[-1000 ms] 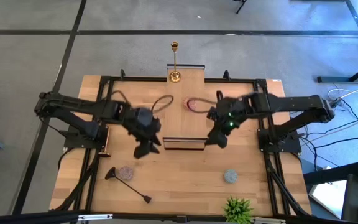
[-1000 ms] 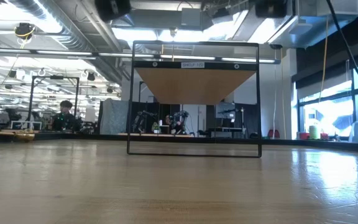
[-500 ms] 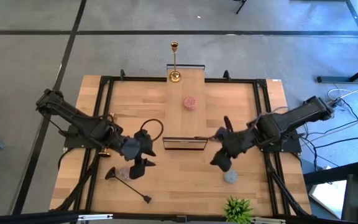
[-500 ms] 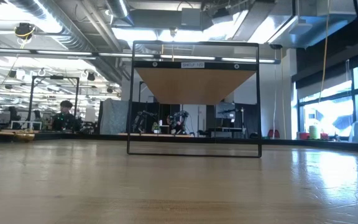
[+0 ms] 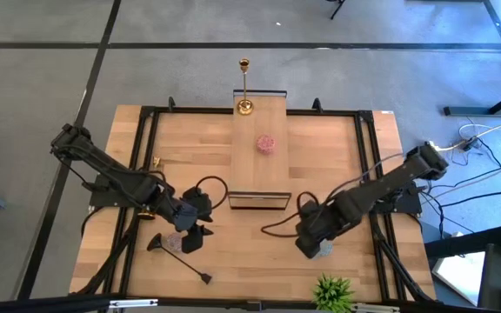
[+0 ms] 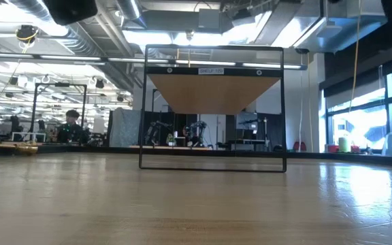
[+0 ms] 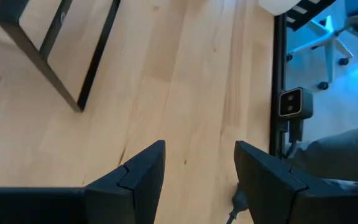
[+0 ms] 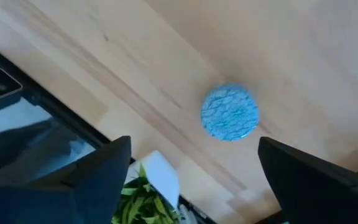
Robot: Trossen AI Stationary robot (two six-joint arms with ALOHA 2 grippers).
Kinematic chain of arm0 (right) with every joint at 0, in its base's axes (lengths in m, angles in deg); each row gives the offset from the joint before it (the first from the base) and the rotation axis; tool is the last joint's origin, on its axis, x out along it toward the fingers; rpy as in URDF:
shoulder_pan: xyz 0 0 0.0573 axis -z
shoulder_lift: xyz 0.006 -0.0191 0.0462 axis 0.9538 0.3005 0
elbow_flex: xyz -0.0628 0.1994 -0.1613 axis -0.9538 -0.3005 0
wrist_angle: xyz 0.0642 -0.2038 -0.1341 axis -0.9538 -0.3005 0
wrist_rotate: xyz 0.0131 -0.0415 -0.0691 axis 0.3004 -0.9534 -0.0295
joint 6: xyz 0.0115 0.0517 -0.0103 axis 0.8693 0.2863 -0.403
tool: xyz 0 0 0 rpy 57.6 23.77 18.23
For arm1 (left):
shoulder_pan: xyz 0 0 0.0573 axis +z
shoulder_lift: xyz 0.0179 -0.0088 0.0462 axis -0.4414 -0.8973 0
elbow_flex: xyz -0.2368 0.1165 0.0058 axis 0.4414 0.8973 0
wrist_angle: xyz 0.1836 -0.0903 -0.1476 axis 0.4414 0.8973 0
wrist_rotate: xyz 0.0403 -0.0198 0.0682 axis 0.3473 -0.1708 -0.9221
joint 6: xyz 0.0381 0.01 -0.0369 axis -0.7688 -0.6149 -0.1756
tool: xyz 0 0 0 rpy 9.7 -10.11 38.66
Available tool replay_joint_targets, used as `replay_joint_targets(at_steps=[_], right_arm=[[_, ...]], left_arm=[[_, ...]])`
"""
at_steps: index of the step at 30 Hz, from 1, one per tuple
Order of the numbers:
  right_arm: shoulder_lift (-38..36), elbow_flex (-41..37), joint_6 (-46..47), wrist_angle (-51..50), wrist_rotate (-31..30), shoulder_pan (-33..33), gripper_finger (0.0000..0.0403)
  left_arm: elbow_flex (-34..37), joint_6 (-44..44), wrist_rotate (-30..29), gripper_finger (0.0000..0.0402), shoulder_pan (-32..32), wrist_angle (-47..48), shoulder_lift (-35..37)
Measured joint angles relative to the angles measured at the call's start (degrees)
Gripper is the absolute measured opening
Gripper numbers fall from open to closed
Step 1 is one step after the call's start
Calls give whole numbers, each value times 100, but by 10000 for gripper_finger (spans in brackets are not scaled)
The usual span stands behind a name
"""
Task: Pick & Place candle stick holders
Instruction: Put the blue scented candle on the shelf
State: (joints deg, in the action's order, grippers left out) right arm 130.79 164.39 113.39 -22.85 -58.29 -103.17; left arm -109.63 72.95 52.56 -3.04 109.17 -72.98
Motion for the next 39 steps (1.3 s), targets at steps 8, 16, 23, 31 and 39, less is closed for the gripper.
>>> replay_joint_targets(at_steps=[8,16,23,31,39], right_arm=[[642,-1,121,-317,87,-59,371],[697,-1,143,-461,-88,-101,372],[697,-369,531,-262,-132,-332,372],[697,-915,865,480,51,-426,371],[697,-1216,1088,977,-115,-466,371]], left_arm=[[168,107,70,188,0,-246,-4],[168,101,111,188,0,-259,-4],[168,59,111,188,0,-261,-4],[168,-39,112,173,0,-263,-4],[168,-47,54,152,1,-279,-4]])
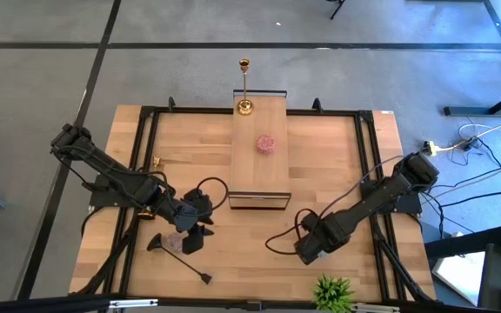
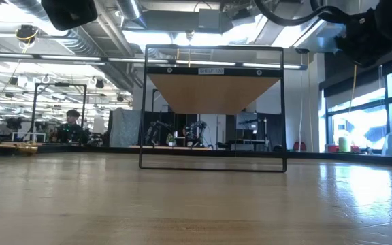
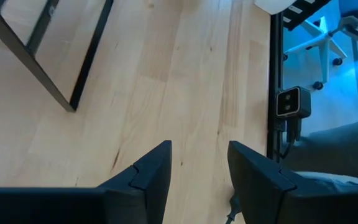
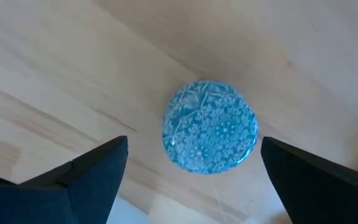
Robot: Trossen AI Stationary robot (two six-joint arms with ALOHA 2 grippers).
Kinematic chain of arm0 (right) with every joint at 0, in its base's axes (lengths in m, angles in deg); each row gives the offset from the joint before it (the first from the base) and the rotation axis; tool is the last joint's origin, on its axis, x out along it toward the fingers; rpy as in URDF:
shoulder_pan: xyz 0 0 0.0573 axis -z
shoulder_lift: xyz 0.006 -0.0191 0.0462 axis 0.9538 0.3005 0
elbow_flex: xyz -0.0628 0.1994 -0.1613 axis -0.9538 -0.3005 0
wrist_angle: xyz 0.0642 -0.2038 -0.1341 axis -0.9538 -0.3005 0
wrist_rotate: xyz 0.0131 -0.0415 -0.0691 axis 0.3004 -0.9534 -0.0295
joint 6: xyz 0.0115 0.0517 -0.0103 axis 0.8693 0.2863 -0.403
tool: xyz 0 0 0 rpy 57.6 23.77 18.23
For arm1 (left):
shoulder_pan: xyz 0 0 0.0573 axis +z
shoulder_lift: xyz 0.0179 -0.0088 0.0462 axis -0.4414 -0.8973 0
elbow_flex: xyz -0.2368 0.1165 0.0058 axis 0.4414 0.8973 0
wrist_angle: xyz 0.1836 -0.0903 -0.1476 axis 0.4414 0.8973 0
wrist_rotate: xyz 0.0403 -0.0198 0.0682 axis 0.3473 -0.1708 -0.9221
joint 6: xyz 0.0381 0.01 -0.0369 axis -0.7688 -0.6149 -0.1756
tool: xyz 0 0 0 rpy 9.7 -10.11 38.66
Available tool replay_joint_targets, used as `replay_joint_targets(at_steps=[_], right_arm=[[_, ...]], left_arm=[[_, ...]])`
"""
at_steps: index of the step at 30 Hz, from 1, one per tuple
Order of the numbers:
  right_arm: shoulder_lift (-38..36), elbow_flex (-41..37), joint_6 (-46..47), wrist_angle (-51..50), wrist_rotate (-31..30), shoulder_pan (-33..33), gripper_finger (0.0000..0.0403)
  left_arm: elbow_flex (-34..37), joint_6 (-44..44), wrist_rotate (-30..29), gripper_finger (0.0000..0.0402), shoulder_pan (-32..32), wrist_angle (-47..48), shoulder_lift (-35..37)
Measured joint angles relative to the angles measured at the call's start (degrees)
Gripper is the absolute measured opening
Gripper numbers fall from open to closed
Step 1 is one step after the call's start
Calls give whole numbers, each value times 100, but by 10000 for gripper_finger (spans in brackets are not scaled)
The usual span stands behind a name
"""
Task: Pick & Place candle stick holders
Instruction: Put the blue scented candle on the shelf
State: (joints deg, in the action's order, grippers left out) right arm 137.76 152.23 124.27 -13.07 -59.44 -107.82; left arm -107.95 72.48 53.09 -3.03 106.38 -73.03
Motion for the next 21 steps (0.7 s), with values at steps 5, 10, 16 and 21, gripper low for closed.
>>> replay_joint_targets(at_steps=[5,10,16,21], right_arm=[[0,0,23,156,-184,0,371],[0,0,67,166,-229,-36,371],[0,0,108,25,-165,-195,371],[0,0,214,-226,-163,-312,371]], left_arm=[[0,-27,-143,152,10,0,0],[-2,-60,-548,154,33,0,0],[-2,109,-651,155,313,-1,0],[-2,76,-312,155,612,-2,0]])
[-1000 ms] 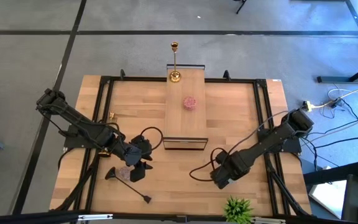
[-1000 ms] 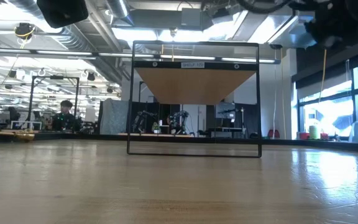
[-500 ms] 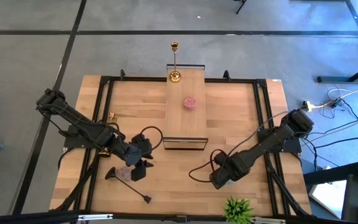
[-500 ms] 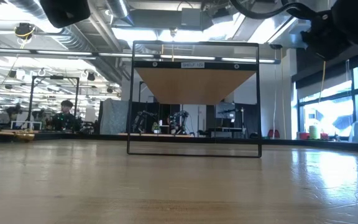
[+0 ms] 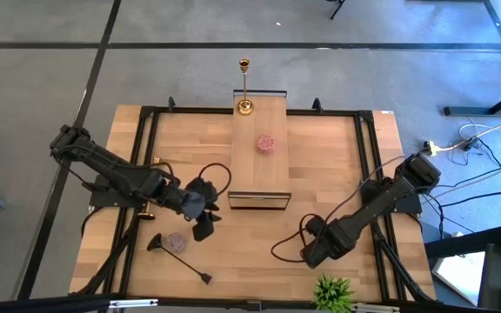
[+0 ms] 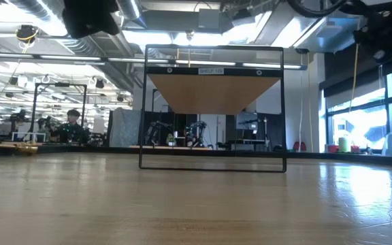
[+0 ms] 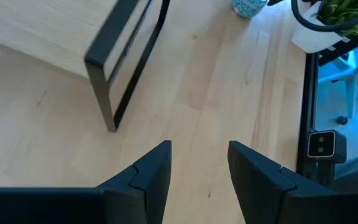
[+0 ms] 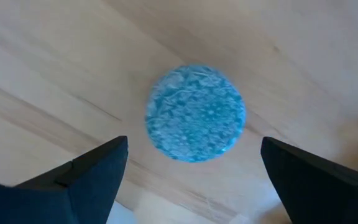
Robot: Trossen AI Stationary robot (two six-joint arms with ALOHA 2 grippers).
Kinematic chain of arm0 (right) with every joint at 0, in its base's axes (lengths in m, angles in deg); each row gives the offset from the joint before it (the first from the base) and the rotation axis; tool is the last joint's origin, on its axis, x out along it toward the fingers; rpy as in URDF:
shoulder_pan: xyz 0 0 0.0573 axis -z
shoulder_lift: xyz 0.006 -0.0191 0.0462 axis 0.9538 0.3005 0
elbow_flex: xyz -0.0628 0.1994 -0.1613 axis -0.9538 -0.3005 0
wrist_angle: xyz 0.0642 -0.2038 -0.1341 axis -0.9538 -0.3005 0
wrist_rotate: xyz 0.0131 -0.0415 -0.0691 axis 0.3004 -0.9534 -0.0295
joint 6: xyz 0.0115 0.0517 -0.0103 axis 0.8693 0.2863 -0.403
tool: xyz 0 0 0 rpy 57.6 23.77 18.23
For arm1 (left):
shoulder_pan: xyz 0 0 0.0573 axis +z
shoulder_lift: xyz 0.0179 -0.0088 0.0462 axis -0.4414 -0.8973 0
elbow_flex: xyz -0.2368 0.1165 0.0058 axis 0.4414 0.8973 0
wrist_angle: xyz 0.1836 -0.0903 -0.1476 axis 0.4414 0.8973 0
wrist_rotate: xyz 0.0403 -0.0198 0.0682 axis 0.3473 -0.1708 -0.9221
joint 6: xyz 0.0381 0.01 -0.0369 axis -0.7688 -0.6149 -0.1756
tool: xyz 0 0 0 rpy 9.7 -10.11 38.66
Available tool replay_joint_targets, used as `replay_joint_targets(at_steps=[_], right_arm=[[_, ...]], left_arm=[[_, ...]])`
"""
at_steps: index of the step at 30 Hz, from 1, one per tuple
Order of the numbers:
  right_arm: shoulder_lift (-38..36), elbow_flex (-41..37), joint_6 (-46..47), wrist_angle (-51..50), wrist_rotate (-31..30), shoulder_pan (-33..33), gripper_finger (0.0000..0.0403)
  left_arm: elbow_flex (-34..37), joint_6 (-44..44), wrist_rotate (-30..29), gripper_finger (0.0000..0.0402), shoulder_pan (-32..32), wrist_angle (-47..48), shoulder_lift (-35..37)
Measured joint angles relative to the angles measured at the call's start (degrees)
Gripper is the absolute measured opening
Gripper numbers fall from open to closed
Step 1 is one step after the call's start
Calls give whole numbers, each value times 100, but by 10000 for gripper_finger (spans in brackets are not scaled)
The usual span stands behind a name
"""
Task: Pick & Place candle stick holders
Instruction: Put the blue scented candle on the shelf
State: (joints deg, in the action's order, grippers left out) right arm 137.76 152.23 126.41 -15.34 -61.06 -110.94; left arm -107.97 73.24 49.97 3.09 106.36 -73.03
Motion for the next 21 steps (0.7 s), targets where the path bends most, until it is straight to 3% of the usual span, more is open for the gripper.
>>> replay_joint_targets(at_steps=[4,11,21], right_arm=[[-250,-305,-3,35,3,8,371],[-889,-1442,218,1304,271,-36,371],[-917,-1510,-6,1506,259,-36,371]], left_arm=[[0,-39,235,155,279,0,0],[0,-224,604,155,768,0,0],[-2,-383,1064,155,1131,2,0]])
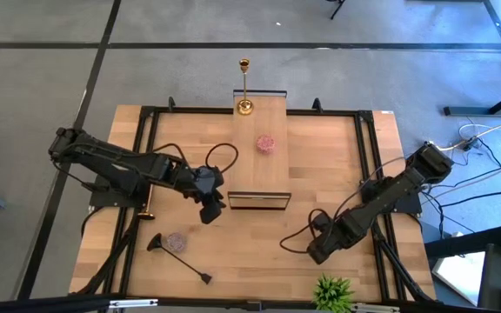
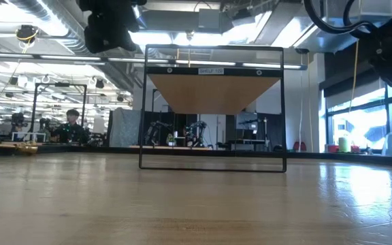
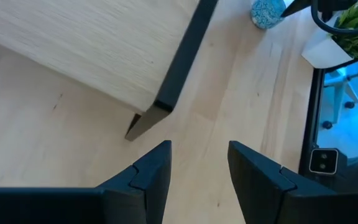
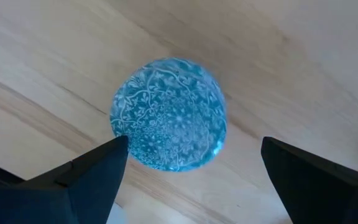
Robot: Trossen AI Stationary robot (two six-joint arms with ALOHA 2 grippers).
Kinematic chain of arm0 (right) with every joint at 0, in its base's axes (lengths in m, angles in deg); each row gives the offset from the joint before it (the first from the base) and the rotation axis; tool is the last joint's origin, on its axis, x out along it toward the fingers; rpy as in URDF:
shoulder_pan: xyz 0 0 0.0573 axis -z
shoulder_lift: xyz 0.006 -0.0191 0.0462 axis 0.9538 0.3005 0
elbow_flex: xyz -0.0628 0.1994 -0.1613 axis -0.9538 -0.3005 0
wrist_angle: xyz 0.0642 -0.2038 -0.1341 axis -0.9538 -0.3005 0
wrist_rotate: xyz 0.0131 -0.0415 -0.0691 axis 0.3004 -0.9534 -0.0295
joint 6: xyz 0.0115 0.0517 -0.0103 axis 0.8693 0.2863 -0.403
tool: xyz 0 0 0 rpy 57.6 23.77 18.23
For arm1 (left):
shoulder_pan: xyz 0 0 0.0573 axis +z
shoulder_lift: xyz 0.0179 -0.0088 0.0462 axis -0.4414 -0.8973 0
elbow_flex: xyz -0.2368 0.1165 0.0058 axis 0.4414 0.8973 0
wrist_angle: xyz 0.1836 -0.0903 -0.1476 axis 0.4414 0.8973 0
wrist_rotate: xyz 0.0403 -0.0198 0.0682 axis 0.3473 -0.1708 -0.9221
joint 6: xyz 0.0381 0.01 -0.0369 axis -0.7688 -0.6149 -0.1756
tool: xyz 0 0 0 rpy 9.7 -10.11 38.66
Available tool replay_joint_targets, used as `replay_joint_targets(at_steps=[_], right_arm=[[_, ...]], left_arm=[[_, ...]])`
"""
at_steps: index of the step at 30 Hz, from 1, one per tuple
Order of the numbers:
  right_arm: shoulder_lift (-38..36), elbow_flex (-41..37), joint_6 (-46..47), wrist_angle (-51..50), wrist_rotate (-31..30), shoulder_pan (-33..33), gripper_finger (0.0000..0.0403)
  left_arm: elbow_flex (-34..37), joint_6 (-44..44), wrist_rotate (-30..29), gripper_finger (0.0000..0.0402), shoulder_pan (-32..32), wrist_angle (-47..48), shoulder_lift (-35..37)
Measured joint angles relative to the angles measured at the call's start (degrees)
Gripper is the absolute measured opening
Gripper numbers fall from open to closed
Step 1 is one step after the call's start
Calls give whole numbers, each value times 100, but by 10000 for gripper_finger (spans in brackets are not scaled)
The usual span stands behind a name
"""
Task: Pick & Place candle stick holders
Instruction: Put the blue scented candle on the shelf
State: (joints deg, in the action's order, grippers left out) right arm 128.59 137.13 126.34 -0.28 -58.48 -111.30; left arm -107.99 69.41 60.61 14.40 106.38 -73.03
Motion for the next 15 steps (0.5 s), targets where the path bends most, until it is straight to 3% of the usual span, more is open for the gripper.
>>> replay_joint_targets(at_steps=[15], right_arm=[[579,31,-107,717,-4,21,371]], left_arm=[[0,-167,60,155,-210,35,0]])
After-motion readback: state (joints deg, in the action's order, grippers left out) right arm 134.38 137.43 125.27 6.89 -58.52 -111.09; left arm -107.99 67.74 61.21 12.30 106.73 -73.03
